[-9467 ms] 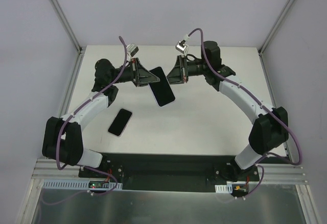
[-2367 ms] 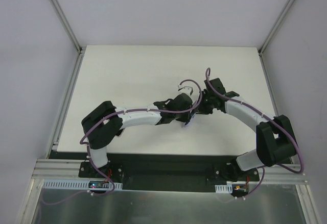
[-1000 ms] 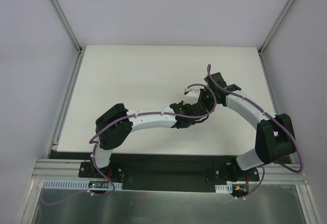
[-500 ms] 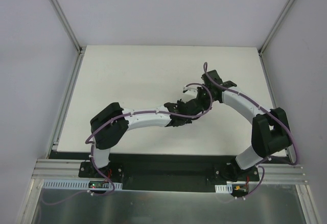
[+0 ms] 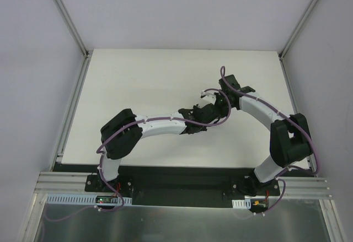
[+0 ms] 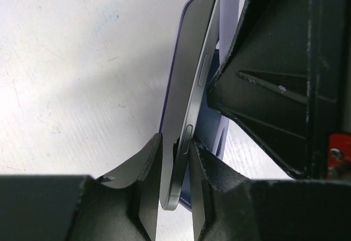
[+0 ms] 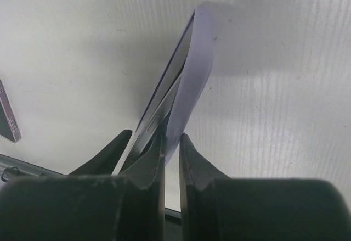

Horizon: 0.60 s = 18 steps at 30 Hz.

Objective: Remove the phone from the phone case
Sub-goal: Remove the phone case from the phone.

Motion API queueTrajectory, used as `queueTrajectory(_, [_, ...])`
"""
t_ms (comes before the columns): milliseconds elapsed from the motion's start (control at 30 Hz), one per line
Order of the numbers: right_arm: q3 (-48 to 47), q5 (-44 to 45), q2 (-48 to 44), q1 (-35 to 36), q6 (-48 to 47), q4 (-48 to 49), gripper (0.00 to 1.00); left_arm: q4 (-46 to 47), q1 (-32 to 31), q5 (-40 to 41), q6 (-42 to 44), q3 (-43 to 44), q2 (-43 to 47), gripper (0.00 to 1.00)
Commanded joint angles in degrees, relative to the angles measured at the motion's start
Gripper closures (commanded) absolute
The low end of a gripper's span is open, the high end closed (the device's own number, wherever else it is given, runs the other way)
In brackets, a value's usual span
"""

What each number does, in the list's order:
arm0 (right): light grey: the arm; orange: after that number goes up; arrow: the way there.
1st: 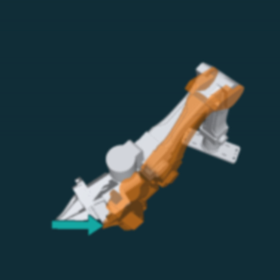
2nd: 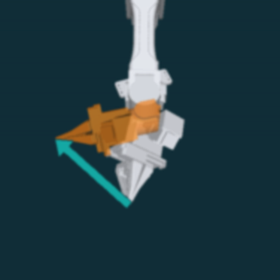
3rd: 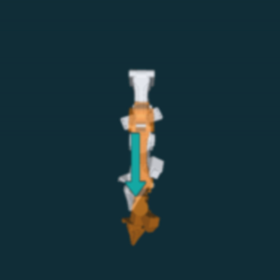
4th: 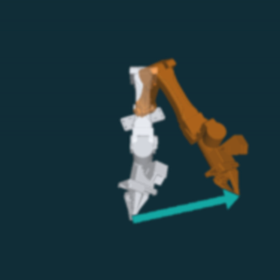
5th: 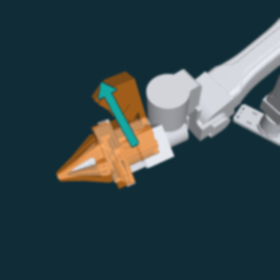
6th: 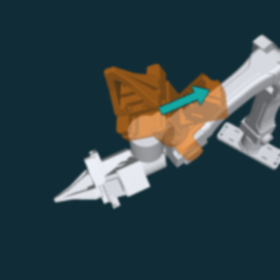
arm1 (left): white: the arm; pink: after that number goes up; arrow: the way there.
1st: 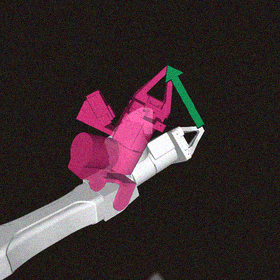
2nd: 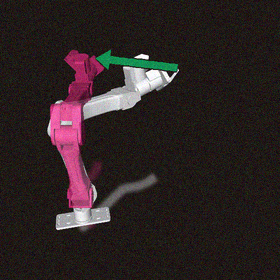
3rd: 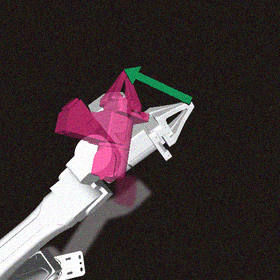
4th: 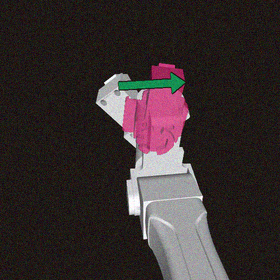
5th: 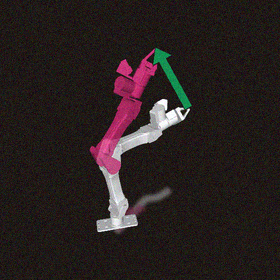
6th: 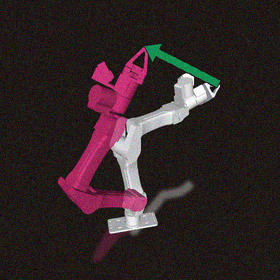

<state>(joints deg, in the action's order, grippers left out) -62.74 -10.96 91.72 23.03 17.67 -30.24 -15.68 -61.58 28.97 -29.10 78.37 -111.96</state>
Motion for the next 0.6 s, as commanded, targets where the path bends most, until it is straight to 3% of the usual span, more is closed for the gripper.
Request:
queueTrajectory(0, [-2.5,4.1,-1.2,-0.4,-4.1,-10.5,0.99,-21.3,6.7,11.5,7.2,-5.7,-9.1,0.78])
queueTrajectory(367, [-2.9,3.9,-1.1,-0.4,-4.3,-10.5,0.99,-21.4,9.9,11.9,7.4,-5.2,-11.4,0.84])
queueTrajectory(567, [-3.5,3.5,-1.2,-0.4,-4.3,-10.5,0.99,-23.5,11.0,12.5,6.1,-3.6,-12.8,1.0])
